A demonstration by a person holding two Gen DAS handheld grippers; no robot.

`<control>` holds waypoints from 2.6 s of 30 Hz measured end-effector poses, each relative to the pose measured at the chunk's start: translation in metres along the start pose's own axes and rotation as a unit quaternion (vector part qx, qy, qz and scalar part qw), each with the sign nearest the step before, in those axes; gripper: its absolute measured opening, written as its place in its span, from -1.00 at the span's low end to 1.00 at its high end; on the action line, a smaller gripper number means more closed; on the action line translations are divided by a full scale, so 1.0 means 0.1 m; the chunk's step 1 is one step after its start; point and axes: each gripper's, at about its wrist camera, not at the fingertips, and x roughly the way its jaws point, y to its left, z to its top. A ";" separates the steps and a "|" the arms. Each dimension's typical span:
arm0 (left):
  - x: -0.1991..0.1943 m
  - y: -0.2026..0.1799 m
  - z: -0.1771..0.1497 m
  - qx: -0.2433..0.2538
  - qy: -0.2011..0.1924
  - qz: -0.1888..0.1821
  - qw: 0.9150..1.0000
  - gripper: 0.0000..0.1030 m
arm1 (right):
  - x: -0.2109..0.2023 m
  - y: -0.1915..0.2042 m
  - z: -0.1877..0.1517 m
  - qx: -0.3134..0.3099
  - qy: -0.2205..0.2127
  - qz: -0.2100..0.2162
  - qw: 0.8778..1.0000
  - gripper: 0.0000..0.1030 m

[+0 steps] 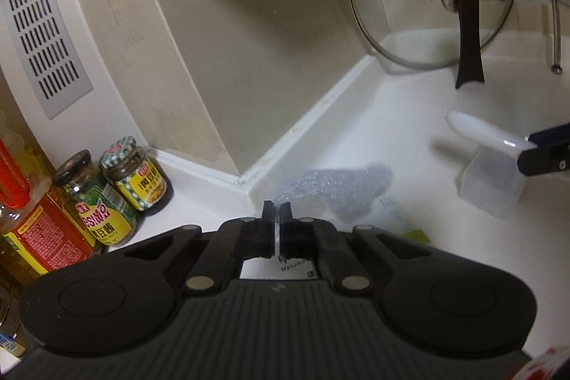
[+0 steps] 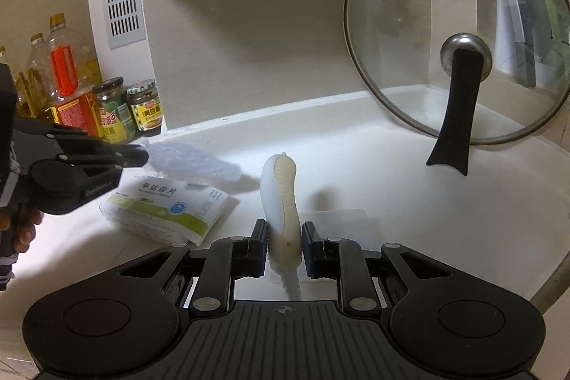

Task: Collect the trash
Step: 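Grasp the white bubble-wrap net with the left tool while the right tool holds the toothbrush, then carry the bubble wrap and toothbrush with both tools down over the wastebasket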

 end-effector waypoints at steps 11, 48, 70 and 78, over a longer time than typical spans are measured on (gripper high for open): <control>-0.49 0.27 0.08 -0.061 -0.029 -0.008 0.998 -0.96 | -0.15 0.14 0.05 -0.003 -0.013 0.000 1.000 -0.60; -2.58 0.89 -1.25 -0.103 -0.038 -0.111 0.988 -0.97 | -1.48 2.07 -0.85 0.046 -0.005 -0.018 0.999 -0.60; -3.02 0.65 -1.98 -0.113 0.027 -0.140 0.983 -0.97 | -1.78 2.47 -1.57 0.083 0.067 0.010 0.994 -0.60; -2.98 0.44 -2.15 -0.125 0.066 -0.132 0.981 -0.97 | -1.77 2.35 -1.80 0.084 0.098 0.026 0.991 -0.60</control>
